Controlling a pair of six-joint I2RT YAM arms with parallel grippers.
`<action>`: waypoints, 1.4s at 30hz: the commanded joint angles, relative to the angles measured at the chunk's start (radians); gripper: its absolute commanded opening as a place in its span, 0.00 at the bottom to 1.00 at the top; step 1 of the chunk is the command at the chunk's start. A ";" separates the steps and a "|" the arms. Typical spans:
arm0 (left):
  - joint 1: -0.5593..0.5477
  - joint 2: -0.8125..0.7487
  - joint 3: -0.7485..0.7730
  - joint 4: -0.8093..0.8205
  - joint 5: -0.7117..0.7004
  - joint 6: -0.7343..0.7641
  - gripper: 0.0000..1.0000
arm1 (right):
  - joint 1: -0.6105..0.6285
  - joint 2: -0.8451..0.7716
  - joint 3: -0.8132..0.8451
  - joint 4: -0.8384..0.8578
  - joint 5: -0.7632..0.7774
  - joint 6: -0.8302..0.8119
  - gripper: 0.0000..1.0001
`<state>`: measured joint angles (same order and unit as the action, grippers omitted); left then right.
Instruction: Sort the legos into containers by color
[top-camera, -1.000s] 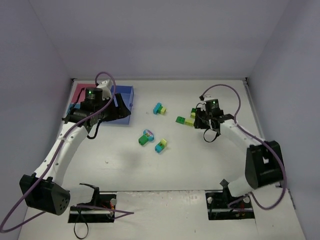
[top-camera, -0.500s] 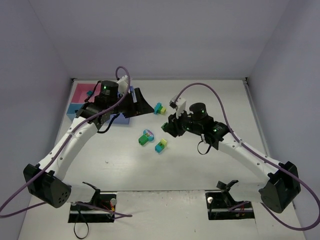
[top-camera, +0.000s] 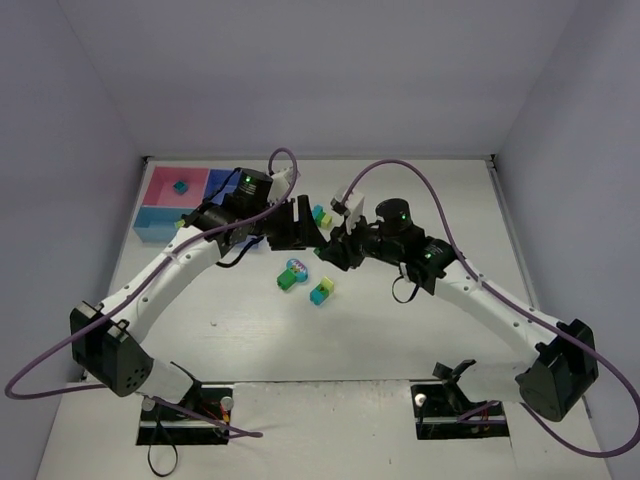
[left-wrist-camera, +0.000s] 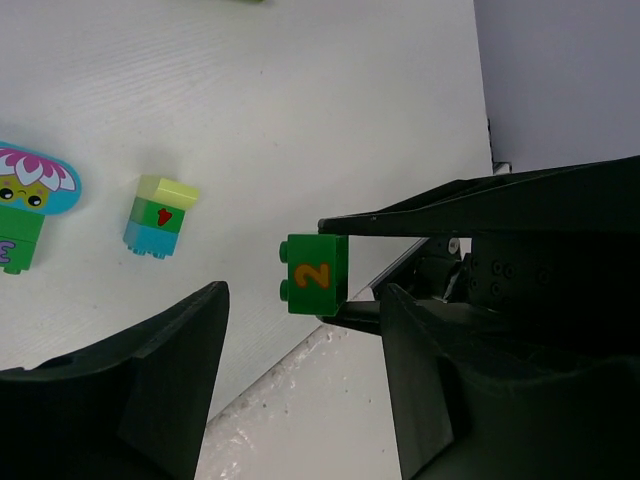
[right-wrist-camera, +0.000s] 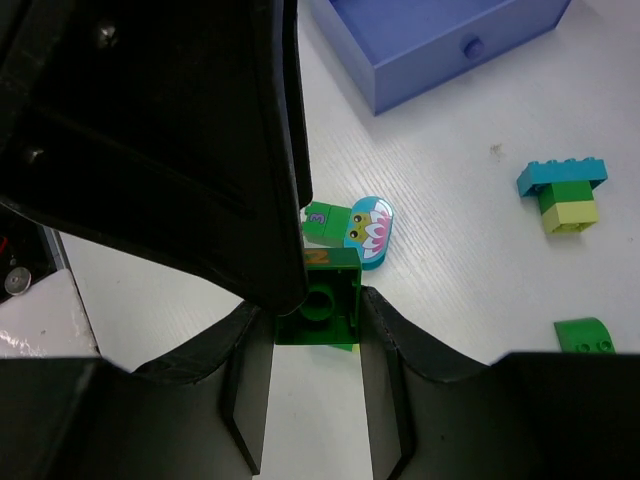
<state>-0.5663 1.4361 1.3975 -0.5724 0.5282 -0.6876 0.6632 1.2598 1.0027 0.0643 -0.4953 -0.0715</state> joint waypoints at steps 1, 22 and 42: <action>-0.010 -0.013 0.049 0.025 0.024 0.013 0.55 | 0.010 0.006 0.056 0.072 -0.034 -0.021 0.03; -0.014 0.090 0.038 0.100 0.148 0.036 0.18 | 0.010 0.038 0.076 0.094 -0.069 -0.027 0.07; 0.304 0.220 0.245 -0.109 -0.379 0.330 0.00 | -0.108 -0.036 -0.010 0.060 0.144 0.067 0.86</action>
<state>-0.3222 1.6375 1.5570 -0.6563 0.3656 -0.4500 0.5808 1.2869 1.0096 0.0731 -0.4210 -0.0547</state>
